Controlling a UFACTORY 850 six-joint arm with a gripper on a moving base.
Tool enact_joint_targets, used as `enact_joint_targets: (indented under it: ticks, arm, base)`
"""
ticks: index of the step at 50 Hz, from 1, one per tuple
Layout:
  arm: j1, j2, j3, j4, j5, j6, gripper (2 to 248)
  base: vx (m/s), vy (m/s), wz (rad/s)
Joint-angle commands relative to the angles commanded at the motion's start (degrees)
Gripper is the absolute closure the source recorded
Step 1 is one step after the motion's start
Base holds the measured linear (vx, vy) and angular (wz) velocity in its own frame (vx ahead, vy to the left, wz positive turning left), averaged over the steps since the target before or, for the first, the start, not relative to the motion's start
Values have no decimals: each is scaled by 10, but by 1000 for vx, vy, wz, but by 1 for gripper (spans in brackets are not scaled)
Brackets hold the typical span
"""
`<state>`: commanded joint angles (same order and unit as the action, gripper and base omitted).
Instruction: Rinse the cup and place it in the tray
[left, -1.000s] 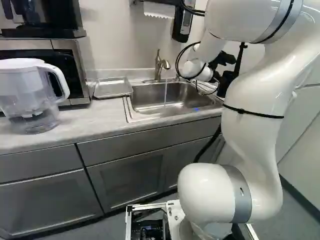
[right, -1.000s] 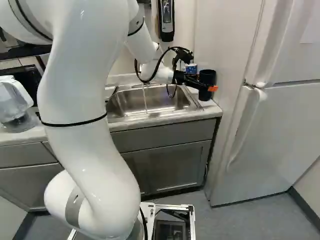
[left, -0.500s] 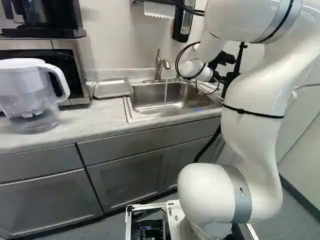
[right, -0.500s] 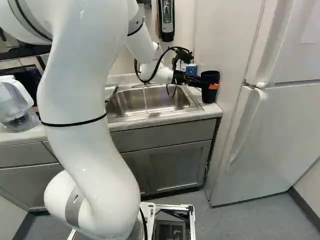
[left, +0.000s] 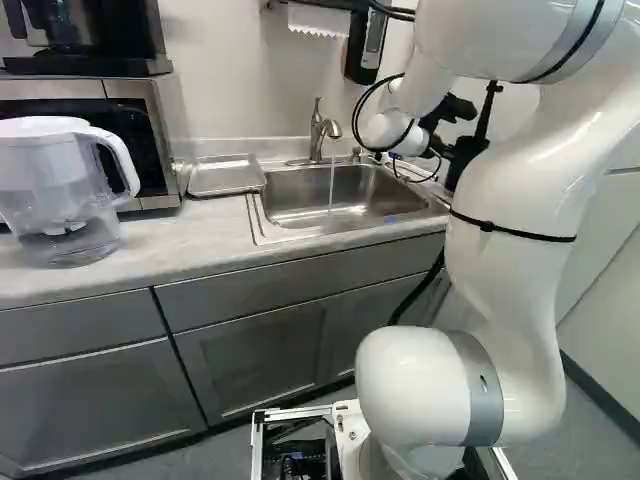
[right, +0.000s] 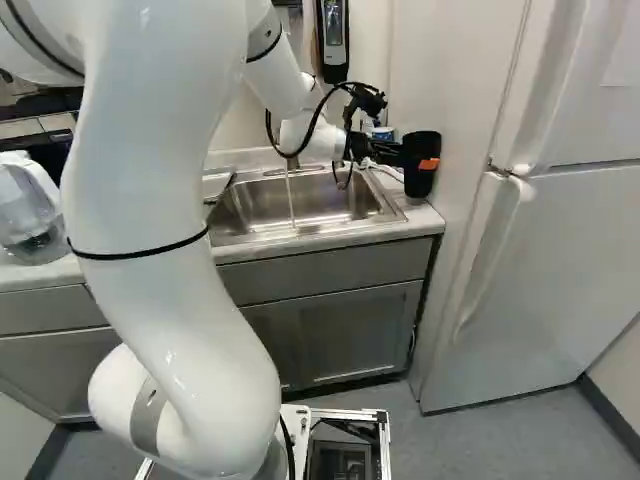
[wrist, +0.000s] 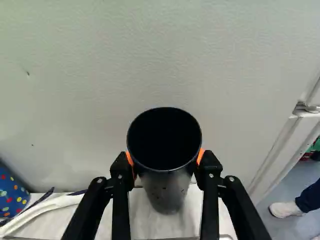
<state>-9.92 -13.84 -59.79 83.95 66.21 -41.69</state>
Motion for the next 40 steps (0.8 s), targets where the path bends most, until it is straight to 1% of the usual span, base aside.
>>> enact_joint_targets:
  ticks: [8, 18, 31, 40]
  arm:
    - [1, 12, 1, -12, -2, 0, 124]
    - [7, 32, 7, -29, -11, 0, 124]
    - [19, 55, 11, -49, -31, 0, 124]
    - [23, 65, 8, -61, -48, 0, 124]
  base:
    - [0, 0, 0]
    - [0, 0, 0]
    - [0, 0, 0]
    - [0, 0, 0]
